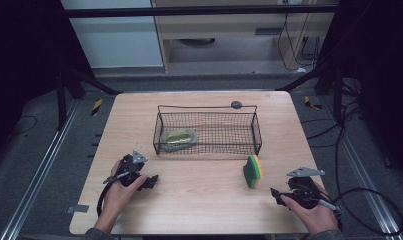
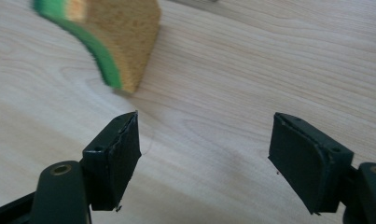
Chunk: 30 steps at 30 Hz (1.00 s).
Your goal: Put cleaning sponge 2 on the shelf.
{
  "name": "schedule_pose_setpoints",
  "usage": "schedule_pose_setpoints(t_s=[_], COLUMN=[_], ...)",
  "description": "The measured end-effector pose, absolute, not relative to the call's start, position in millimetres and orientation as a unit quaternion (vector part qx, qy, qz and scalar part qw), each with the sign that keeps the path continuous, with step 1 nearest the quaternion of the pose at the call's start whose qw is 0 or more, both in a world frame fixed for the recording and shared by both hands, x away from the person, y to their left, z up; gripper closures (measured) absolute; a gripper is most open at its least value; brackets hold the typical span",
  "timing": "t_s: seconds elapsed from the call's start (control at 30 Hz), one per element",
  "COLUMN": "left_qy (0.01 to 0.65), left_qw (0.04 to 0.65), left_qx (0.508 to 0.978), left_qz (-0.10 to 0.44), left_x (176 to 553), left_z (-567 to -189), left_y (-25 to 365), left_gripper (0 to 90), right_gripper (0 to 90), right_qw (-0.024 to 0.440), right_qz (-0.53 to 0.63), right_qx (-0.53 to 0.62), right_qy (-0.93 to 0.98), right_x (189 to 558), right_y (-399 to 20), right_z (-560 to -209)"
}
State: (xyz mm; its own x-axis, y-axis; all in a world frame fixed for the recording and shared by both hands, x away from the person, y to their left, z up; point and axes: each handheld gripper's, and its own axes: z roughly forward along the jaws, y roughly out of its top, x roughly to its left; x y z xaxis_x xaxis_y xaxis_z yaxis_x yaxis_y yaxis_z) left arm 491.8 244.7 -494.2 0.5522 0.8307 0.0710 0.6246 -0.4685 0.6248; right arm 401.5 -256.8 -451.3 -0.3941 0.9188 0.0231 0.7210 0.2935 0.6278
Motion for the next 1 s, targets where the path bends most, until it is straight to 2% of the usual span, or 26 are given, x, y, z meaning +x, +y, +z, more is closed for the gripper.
schedule_pose_setpoints(t_s=[0.23,0.5,1.0], left_qy=[0.449,0.448,0.446], left_qw=[0.301,0.324,0.33], left_qx=[0.822,0.811,0.81], left_qz=[0.179,0.19,0.192], left_x=[489.1,486.8,486.3], left_z=[-502.9,-507.4,-508.5], left_y=[248.6,251.2,252.0], left_gripper=[0.0,0.0,0.0], right_gripper=[24.7,26.3,35.9], right_qw=[0.158,0.155,0.143], right_qz=[0.279,0.267,0.265], right_qx=[0.513,0.502,0.486], right_qy=[0.796,0.808,0.821], right_x=[406.3,422.6,450.7], right_y=[-245.0,-224.8,-194.3], right_z=[-419.2,-391.3,-376.7])
